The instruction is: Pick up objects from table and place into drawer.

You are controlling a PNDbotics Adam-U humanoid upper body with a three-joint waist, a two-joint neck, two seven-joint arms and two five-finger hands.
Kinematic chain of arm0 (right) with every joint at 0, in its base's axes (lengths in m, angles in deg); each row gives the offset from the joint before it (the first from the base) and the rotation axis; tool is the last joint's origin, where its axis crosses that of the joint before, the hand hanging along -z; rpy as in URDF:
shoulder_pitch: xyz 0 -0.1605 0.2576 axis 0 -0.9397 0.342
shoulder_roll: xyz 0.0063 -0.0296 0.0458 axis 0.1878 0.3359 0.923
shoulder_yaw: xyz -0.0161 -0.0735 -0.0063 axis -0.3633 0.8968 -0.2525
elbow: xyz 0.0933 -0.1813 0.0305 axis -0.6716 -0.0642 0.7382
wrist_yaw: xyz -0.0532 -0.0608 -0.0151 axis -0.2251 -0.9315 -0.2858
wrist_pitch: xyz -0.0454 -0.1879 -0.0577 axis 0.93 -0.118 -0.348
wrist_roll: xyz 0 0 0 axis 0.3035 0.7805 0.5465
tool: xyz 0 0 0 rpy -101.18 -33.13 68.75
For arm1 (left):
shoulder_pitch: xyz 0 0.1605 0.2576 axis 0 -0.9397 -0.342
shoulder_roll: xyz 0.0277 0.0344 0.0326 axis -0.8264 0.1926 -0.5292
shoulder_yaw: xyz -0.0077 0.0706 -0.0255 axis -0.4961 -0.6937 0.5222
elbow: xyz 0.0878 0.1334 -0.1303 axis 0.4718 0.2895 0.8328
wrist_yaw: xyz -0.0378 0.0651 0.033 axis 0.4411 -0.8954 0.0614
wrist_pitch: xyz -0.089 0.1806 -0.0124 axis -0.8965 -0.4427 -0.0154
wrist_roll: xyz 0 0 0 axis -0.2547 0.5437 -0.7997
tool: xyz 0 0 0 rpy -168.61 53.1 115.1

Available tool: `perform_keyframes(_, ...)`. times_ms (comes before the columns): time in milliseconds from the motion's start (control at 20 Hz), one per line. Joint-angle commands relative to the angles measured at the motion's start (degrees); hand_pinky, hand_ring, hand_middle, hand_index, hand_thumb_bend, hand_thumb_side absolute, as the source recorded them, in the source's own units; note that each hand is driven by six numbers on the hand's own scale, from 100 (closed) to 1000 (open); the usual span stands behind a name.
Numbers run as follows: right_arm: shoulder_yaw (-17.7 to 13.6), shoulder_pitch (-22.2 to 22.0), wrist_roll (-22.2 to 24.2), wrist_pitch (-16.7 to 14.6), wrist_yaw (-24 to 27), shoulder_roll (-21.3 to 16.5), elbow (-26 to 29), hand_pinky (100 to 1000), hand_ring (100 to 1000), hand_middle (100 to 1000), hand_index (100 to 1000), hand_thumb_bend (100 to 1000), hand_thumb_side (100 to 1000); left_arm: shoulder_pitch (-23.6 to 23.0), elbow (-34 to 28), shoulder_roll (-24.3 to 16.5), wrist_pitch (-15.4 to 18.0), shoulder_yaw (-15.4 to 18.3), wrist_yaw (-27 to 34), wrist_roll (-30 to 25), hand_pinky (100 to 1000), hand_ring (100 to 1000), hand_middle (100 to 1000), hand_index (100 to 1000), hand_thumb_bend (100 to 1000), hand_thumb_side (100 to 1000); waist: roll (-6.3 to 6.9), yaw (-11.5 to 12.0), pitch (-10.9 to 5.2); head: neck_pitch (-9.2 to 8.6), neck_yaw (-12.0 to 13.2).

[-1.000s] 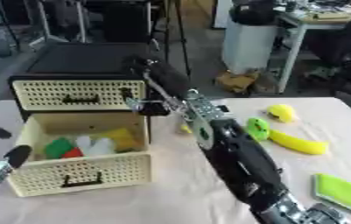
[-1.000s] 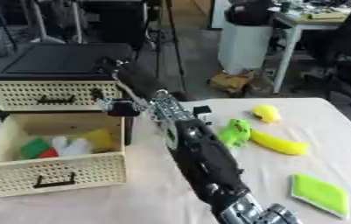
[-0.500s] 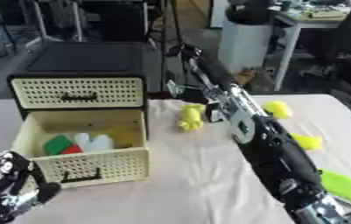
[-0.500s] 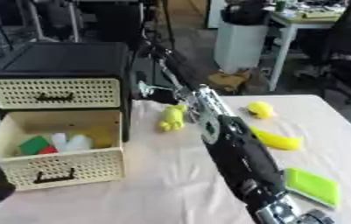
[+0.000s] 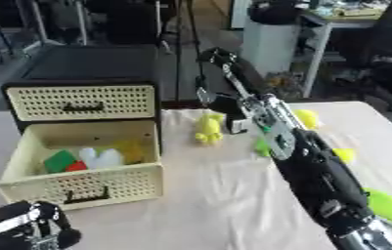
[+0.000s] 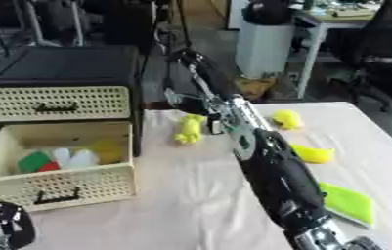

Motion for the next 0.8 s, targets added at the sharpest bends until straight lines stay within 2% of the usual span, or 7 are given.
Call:
perform_keyframes(50, -0.47, 0.96, -0.08, 0.06, 0.77, -1.32, 1.54, 877, 841, 800, 826, 100, 450, 2.73, 3.66, 0.69, -0.34, -1.62, -2.87, 0.28, 613, 726, 821, 831, 593, 1000, 0.17, -0.34, -0.33, 0.53, 0.37)
perform_keyframes(250, -0.48, 1.10, -0.19, 0.13, 1.10, -1.12, 1.88, 879, 838, 796, 827, 100, 450, 5.24, 8.72, 3.40, 0.60, -2.63, -5.78, 2.53, 728, 804, 890, 896, 570, 1000, -0.02, -0.98, -0.07, 0.30, 0.65)
perform_keyframes(350, -0.46, 1.17, -0.23, 0.14, 1.25, -1.00, 2.08, 879, 838, 796, 827, 100, 451, 6.46, 11.13, 4.76, 1.19, -2.65, -7.54, 4.71, 755, 823, 905, 909, 558, 1000, -0.12, -1.29, 0.07, 0.16, 0.79)
perform_keyframes(800, -0.43, 1.24, -0.09, 0.11, 1.42, -0.70, 2.26, 881, 838, 795, 828, 100, 455, 10.31, 18.97, 8.50, 1.56, 1.46, -17.10, 18.22, 768, 836, 910, 918, 526, 1000, -0.60, -2.19, 0.72, -0.37, 1.12)
